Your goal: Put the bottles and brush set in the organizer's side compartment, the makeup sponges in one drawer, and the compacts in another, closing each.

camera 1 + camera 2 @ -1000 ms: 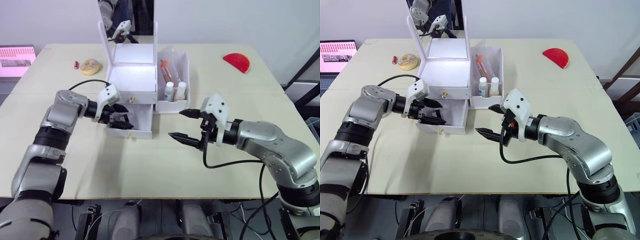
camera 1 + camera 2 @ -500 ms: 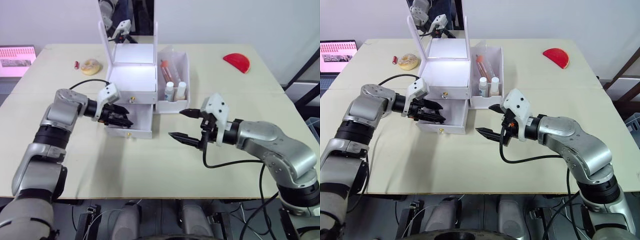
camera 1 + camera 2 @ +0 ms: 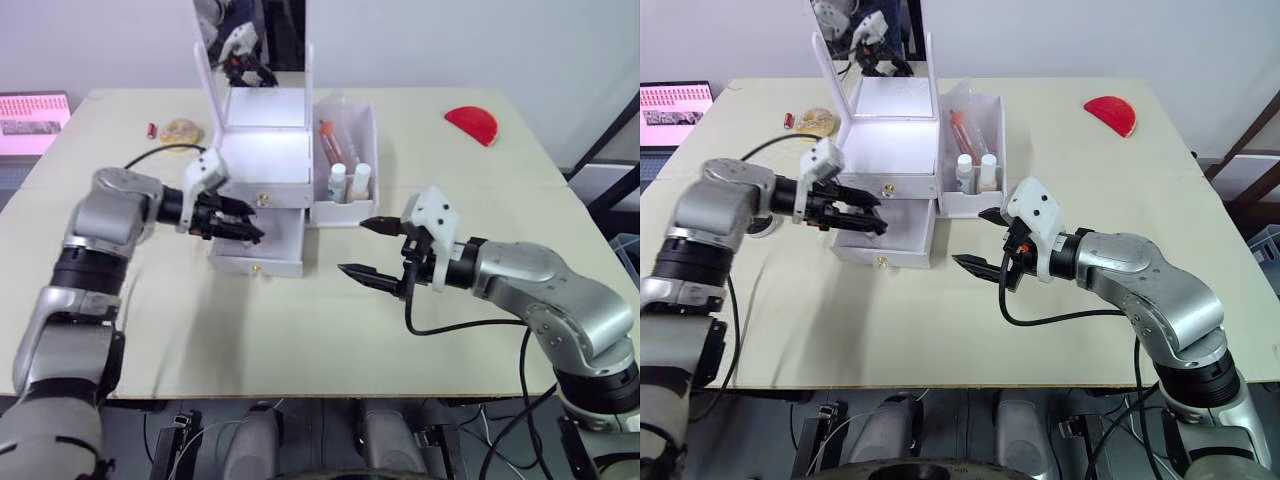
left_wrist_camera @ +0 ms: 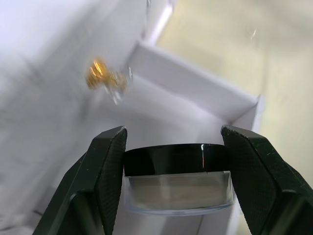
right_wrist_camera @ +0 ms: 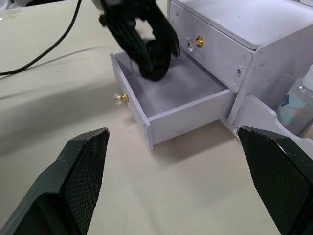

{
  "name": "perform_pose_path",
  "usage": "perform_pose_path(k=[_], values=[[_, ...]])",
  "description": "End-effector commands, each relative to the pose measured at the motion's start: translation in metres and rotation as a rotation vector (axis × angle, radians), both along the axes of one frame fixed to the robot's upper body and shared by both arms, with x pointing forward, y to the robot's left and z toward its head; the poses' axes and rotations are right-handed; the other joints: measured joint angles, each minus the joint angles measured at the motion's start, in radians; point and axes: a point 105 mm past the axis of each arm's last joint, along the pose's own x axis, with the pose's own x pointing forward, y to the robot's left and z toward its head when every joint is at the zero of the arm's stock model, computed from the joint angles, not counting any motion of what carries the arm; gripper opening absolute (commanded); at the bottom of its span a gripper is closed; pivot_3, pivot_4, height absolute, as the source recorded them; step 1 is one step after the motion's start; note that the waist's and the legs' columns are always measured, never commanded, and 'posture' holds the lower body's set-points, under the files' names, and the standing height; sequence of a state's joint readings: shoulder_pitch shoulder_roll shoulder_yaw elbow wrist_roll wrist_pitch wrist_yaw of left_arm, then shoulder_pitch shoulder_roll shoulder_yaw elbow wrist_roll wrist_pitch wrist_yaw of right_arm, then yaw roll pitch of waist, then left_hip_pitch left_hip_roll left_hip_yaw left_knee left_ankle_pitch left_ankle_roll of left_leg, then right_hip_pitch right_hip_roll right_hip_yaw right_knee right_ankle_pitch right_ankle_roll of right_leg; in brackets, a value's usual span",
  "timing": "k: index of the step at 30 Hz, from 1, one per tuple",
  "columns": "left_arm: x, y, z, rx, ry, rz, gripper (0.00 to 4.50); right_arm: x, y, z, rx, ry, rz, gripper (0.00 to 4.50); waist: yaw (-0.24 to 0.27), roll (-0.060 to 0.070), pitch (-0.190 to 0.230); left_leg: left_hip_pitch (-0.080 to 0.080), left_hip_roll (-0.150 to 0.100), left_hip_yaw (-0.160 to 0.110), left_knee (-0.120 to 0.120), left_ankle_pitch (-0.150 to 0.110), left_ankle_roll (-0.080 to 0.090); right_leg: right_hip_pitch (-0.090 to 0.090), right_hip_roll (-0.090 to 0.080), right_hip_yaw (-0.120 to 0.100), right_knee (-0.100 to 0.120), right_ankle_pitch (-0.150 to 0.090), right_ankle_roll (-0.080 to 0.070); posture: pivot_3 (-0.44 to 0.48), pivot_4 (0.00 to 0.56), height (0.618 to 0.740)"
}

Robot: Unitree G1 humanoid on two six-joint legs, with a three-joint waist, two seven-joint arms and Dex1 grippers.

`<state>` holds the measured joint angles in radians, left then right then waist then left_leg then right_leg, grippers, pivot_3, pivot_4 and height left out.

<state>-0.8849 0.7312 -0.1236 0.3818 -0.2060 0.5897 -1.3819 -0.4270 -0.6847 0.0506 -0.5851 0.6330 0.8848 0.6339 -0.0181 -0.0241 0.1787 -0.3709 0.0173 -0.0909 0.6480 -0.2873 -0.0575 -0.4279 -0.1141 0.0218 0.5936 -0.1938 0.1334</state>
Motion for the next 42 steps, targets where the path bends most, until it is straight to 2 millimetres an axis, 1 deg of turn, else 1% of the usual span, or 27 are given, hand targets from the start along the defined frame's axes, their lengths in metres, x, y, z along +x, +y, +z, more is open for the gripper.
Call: perform_pose_path(k=[1, 5, 9, 12, 14, 17, 20, 23, 25, 27, 28, 30, 34, 36, 38, 40, 42], values=[[-0.014, 0.008, 0.037, -0.080, -0.078, 0.024, 2.58, -0.002, 0.003, 0.009, 0.020, -0.045, 0.021, 4.50, -0.002, 0.000, 0.000, 0.000, 0.000, 0.000, 0.000, 0.000, 0.000, 0.000, 0.000, 0.000, 0.000, 0.000, 0.000, 0.000, 0.150, 0.739], [-0.034, 0.026, 0.047, -0.134, -0.116, 0.112, 2.58, -0.002, 0.004, 0.009, 0.019, -0.043, 0.032, 4.50, -0.006, 0.000, 0.000, 0.001, 0.000, 0.000, -0.001, 0.000, 0.000, 0.000, 0.000, 0.000, 0.001, -0.001, 0.001, 0.000, 0.150, 0.739], [-0.054, 0.048, 0.060, -0.248, -0.179, 0.271, 2.58, -0.002, 0.004, 0.009, 0.016, -0.040, 0.042, 4.50, -0.002, 0.000, 0.000, 0.001, 0.000, 0.000, -0.001, 0.000, 0.000, 0.000, 0.000, 0.000, 0.002, -0.001, 0.001, 0.000, 0.150, 0.739], [-0.070, 0.065, 0.050, -0.289, -0.193, 0.414, 2.58, -0.001, 0.004, 0.008, 0.011, -0.034, 0.054, 4.50, -0.002, 0.000, 0.000, 0.002, 0.000, 0.000, 0.000, 0.000, 0.000, 0.000, 0.000, 0.001, 0.001, -0.001, 0.001, 0.000, 0.150, 0.739], [-0.076, 0.068, 0.044, -0.285, -0.194, 0.453, 2.58, 0.000, 0.004, 0.008, 0.010, -0.031, 0.062, 4.50, -0.002, 0.000, 0.000, 0.002, 0.000, 0.000, 0.000, 0.000, 0.000, 0.000, 0.000, 0.001, 0.001, -0.001, 0.001, 0.000, 0.150, 0.739], [-0.080, 0.064, 0.040, -0.282, -0.187, 0.452, 2.58, 0.001, 0.007, 0.008, 0.007, -0.027, 0.087, 4.50, 0.006, -0.001, 0.000, 0.002, 0.000, -0.001, 0.000, 0.000, 0.000, 0.001, 0.000, 0.000, 0.002, -0.002, -0.003, 0.000, 0.150, 0.739], [-0.081, 0.055, 0.037, -0.283, -0.157, 0.414, 2.58, 0.003, 0.008, 0.008, -0.001, -0.030, 0.095, 4.50, 0.006, -0.001, 0.000, 0.002, 0.000, 0.000, 0.000, 0.000, 0.000, 0.001, 0.000, 0.000, 0.001, -0.002, -0.004, 0.000, 0.150, 0.739], [-0.074, 0.041, 0.029, -0.279, -0.116, 0.381, 2.58, 0.005, 0.008, 0.008, -0.003, -0.034, 0.096, 4.50, 0.004, -0.001, 0.000, 0.002, 0.000, 0.000, 0.000, 0.000, 0.000, 0.001, 0.000, 0.001, 0.001, -0.002, -0.004, 0.000, 0.150, 0.739], [-0.065, 0.031, 0.019, -0.253, -0.080, 0.364, 2.58, 0.005, 0.009, 0.008, -0.003, -0.037, 0.098, 4.50, 0.004, -0.001, 0.000, 0.002, 0.000, 0.000, 0.000, 0.000, 0.000, 0.001, 0.000, 0.000, 0.000, -0.002, -0.004, 0.000, 0.150, 0.739], [-0.062, 0.022, 0.012, -0.225, -0.057, 0.322, 3.10, 0.005, 0.009, 0.008, -0.002, -0.041, 0.098, 4.50, 0.003, -0.001, 0.000, 0.002, 0.000, 0.000, 0.000, 0.000, 0.000, 0.001, 0.000, 0.001, 0.000, -0.002, -0.004, 0.000, 0.150, 0.739], [-0.060, 0.020, 0.011, -0.225, -0.050, 0.311, 3.46, 0.005, 0.010, 0.008, -0.002, -0.042, 0.098, 4.50, 0.002, -0.001, 0.000, 0.002, 0.000, 0.000, 0.000, 0.000, 0.000, 0.001, 0.000, 0.000, 0.001, -0.002, -0.004, 0.000, 0.150, 0.739], [-0.055, 0.015, 0.010, -0.236, -0.034, 0.299, 4.47, 0.005, 0.010, 0.008, -0.002, -0.045, 0.096, 4.50, -0.001, -0.001, 0.000, 0.002, 0.000, 0.000, 0.000, 0.000, 0.000, 0.001, 0.000, 0.000, 0.000, -0.002, -0.004, 0.000, 0.150, 0.739], [-0.047, -0.004, 0.006, -0.258, 0.040, 0.261, 4.47, 0.005, 0.010, 0.006, -0.003, -0.046, 0.088, 4.50, 0.001, -0.001, 0.000, 0.002, 0.000, 0.000, 0.000, 0.000, 0.000, 0.001, 0.000, 0.000, 0.000, -0.002, -0.004, 0.000, 0.150, 0.739], [-0.039, -0.012, 0.002, -0.265, 0.096, 0.277, 4.47, 0.005, 0.010, 0.005, -0.001, -0.045, 0.084, 4.50, 0.003, -0.001, 0.000, 0.002, 0.000, 0.000, 0.000, 0.000, 0.000, 0.001, 0.000, 0.001, 0.000, -0.002, -0.004, 0.000, 0.150, 0.739], [-0.037, -0.018, 0.000, -0.266, 0.180, 0.284, 4.47, 0.005, 0.010, 0.005, -0.001, -0.046, 0.081, 4.50, 0.004, -0.001, 0.000, 0.002, 0.000, 0.000, 0.000, 0.000, 0.000, 0.001, 0.000, 0.001, 0.000, -0.002, -0.004, 0.000, 0.150, 0.739], [-0.036, -0.021, -0.001, -0.255, 0.293, 0.307, 4.47, 0.005, 0.010, 0.005, -0.001, -0.047, 0.079, 4.50, 0.001, -0.002, 0.000, 0.002, 0.000, 0.000, 0.000, 0.000, 0.000, 0.001, 0.000, 0.001, 0.000, -0.002, -0.003, 0.000, 0.150, 0.739], [-0.031, -0.020, -0.004, -0.235, 0.375, 0.370, 4.47, 0.004, 0.010, 0.005, 0.000, -0.048, 0.078, 4.50, 0.000, -0.002, 0.000, 0.002, 0.000, -0.001, 0.000, 0.000, 0.000, 0.001, 0.000, 0.000, 0.001, -0.001, -0.002, 0.000, 0.150, 0.739]])
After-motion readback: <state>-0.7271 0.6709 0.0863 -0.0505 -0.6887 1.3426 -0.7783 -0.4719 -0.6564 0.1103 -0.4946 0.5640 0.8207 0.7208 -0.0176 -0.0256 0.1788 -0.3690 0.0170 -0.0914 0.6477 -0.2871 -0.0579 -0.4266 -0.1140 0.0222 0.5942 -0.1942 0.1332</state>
